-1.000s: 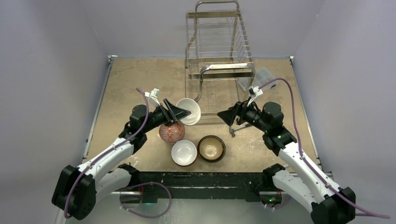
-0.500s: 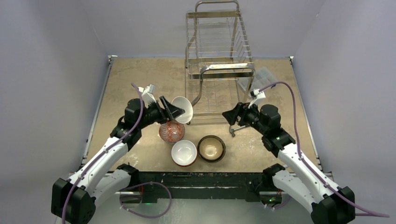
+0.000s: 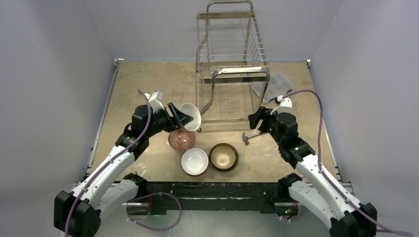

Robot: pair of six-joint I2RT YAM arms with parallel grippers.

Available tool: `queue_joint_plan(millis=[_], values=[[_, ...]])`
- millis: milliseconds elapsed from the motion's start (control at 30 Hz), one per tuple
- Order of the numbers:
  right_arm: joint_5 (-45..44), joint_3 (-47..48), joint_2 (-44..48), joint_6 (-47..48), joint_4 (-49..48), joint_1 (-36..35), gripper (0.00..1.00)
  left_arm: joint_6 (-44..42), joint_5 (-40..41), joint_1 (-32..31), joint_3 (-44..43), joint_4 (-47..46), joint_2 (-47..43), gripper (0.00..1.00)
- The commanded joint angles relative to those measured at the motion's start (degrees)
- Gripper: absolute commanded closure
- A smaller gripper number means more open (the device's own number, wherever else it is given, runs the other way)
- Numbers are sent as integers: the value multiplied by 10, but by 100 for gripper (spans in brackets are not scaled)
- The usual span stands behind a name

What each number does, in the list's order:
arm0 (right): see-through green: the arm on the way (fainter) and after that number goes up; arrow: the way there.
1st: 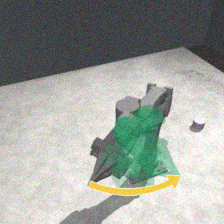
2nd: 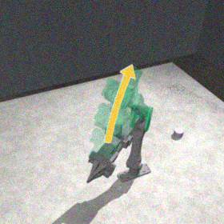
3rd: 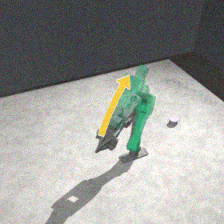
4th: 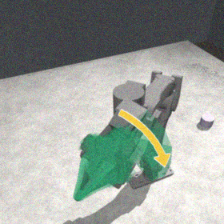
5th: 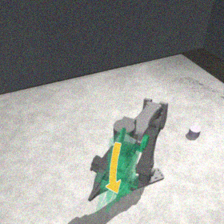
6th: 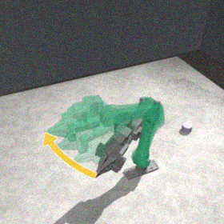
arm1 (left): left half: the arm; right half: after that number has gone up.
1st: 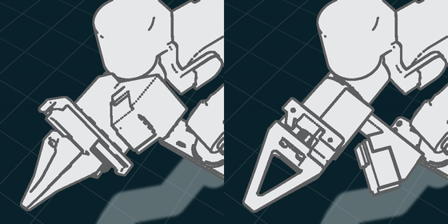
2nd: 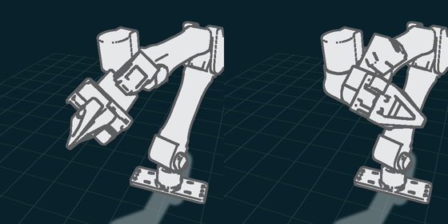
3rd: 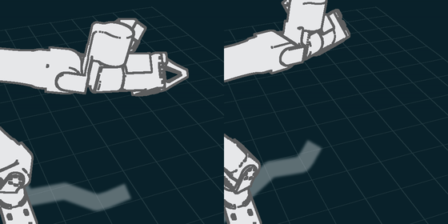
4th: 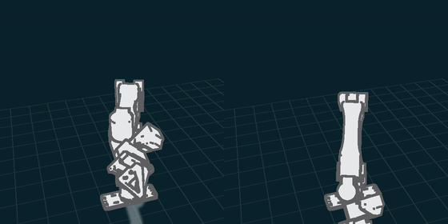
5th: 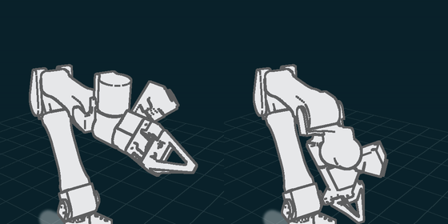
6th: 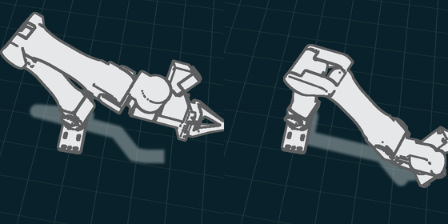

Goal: Load the bowls into the dish rack
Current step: Adjust the dish rack at the center of the board.

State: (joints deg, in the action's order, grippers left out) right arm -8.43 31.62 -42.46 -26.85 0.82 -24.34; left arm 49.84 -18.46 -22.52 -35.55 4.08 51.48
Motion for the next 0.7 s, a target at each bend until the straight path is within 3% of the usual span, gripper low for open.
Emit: queue_joint_plan(millis=[0, 100, 300, 467, 667], values=[[-35, 31, -40, 40, -45, -1, 26, -11, 3, 3, -37, -47, -14, 73], [-29, 37, -60, 63, -82, -1, 28, -15, 9, 3, -43, -42, -19, 73], [-48, 43, -91, 92, -126, -1, 42, -13, 18, 3, -45, -23, -25, 73], [-29, 42, -106, 97, -157, -1, 58, -10, 25, 3, -43, -30, -29, 73], [-23, 36, -101, 110, -145, -1, 91, -17, 31, 3, -48, -26, -23, 73]])
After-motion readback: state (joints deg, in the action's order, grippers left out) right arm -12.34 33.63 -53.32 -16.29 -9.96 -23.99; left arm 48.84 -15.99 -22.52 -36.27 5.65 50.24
